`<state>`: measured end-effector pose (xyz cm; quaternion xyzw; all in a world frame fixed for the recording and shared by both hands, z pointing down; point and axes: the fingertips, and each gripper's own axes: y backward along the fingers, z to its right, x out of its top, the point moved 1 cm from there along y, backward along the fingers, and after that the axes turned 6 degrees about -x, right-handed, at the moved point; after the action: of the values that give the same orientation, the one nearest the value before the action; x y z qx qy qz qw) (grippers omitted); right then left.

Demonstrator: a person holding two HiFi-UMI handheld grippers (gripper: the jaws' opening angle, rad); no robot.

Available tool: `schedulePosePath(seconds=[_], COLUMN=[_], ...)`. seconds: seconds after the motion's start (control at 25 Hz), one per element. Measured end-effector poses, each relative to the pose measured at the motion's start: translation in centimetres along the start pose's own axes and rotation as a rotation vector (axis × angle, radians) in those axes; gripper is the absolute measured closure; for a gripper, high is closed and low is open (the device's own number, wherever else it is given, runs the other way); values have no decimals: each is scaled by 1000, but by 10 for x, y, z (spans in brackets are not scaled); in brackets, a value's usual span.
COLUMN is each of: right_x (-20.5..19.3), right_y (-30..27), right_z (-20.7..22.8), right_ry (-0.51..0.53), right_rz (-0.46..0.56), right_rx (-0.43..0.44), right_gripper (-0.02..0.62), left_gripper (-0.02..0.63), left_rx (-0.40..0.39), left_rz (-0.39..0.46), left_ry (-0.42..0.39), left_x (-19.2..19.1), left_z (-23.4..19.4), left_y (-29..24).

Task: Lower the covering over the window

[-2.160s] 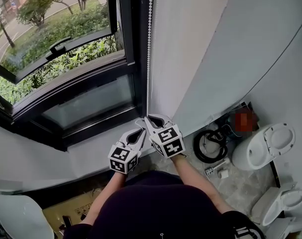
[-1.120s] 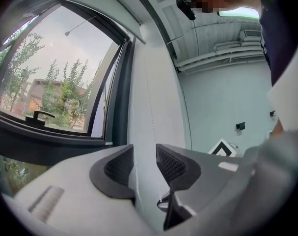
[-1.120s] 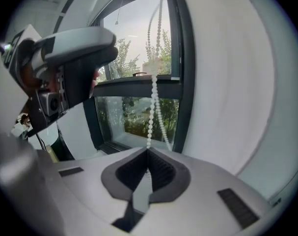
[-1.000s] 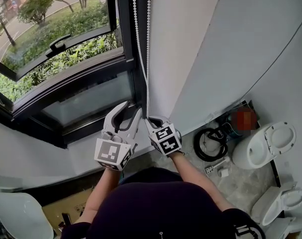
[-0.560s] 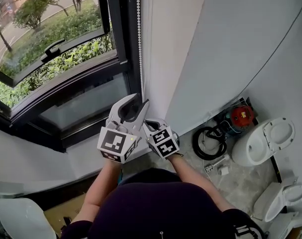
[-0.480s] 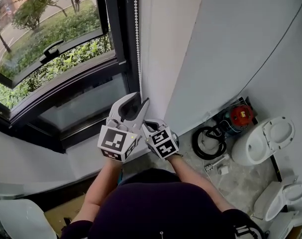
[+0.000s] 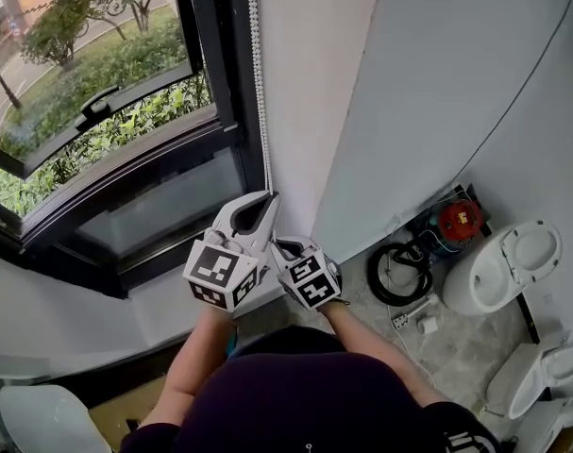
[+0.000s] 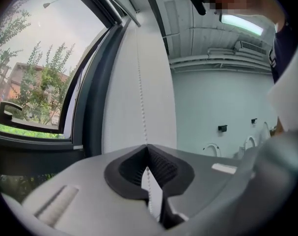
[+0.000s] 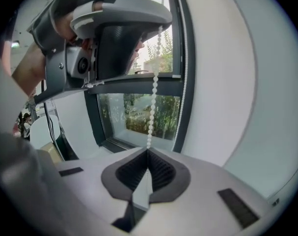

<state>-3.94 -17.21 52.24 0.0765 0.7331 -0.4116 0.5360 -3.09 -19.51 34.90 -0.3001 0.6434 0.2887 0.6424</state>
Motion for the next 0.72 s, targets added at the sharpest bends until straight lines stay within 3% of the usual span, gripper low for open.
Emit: schedulePosePath(seconds=[0.52, 0.72], right_x=[-58, -56], right_y=[-14, -15], right_z=[-13, -12], right_ry=[1, -6], right_rz=[-166, -169], right_rx=[60, 73], right_gripper=[583, 583], left_gripper=[594, 594], left_rx=[-63, -62], left_rz=[-117, -178], left_ry=[151, 222], left_x=[-69, -107], left_z=[12, 12], left_y=[4, 8])
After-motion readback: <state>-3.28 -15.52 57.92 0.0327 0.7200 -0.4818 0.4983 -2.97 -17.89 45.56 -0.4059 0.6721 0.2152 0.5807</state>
